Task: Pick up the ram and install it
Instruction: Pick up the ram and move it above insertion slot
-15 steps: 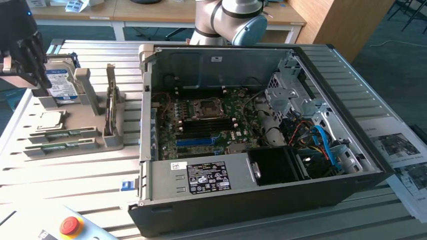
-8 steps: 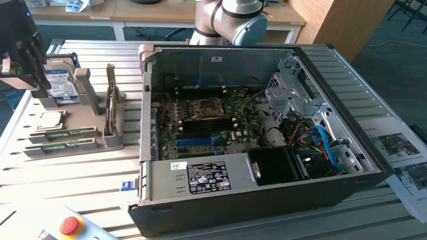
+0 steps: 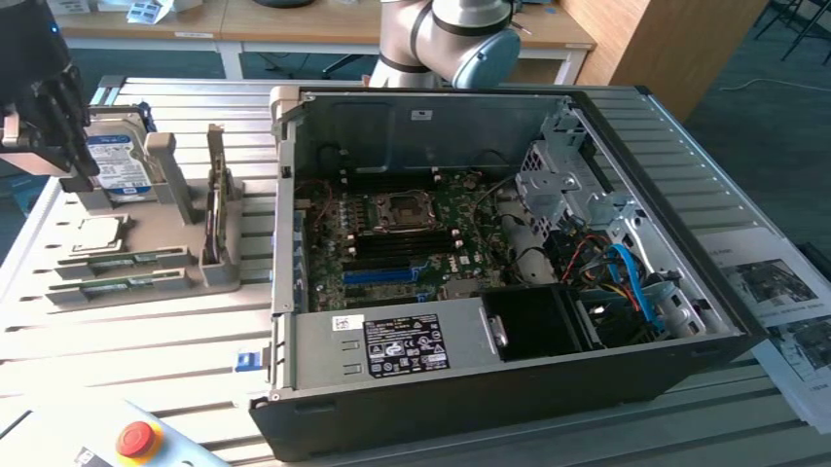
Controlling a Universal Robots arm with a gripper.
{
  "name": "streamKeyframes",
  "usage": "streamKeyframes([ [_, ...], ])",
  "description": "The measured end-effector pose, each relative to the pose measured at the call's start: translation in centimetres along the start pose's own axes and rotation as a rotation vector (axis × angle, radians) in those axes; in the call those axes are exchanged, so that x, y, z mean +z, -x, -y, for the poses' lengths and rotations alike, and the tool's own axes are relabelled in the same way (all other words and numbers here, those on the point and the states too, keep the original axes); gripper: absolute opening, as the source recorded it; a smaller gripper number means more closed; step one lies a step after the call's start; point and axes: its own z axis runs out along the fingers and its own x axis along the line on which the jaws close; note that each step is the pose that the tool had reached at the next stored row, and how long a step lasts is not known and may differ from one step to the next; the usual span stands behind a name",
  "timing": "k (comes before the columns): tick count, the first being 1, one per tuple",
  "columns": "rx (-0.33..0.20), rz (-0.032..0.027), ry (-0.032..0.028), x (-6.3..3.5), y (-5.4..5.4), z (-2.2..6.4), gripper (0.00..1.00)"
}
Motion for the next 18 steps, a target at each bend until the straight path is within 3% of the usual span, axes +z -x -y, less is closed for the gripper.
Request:
streamKeyframes([
  [11, 0.0, 0.0, 0.0001, 0.99, 0.0, 0.03, 0.31],
  [18, 0.0, 0.0, 0.0001, 2.15, 0.0, 0.07, 0.31],
])
